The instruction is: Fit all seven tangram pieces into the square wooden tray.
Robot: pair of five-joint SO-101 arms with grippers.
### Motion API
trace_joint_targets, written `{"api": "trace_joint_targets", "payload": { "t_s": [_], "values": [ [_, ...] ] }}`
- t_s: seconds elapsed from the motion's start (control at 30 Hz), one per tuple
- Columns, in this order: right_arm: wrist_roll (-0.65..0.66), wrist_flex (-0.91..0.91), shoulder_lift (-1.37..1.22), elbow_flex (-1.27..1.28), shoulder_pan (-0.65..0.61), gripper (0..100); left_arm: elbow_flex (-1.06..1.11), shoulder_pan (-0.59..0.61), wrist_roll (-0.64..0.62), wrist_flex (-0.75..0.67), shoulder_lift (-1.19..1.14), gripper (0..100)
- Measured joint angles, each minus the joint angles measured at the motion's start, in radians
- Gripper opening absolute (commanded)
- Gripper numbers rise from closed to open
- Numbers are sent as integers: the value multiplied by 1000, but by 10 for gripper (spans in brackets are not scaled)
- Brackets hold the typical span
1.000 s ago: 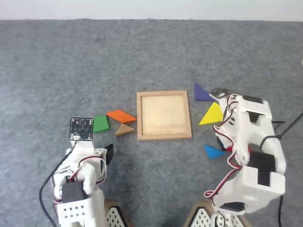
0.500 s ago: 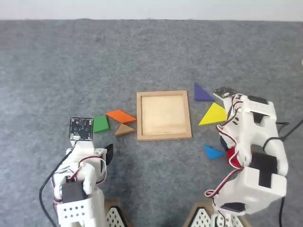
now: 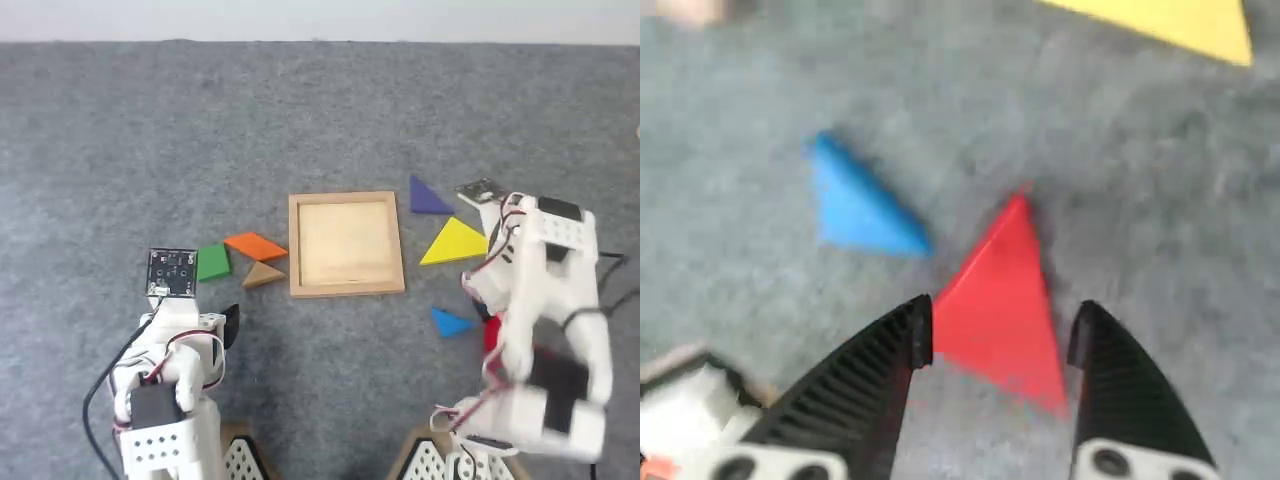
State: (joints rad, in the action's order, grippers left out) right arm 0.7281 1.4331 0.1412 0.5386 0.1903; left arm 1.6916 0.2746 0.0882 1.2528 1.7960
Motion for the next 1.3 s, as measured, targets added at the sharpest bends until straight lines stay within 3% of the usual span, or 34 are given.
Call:
{"api": "trace_joint_targets", "payload": {
  "t_s": [0.17,0.27,0.73,1.07,1.3],
  "values": [
    [75,29,315,230,-6,268,0,0,0,0,0,273],
    [115,-21,370,364,8,283,0,0,0,0,0,273],
    [163,-334,94,416,86,281,0,0,0,0,0,273],
    [163,-341,75,411,87,283,0,0,0,0,0,273],
    [270,-247,107,400,95,284,0,0,0,0,0,273]
  ]
}}
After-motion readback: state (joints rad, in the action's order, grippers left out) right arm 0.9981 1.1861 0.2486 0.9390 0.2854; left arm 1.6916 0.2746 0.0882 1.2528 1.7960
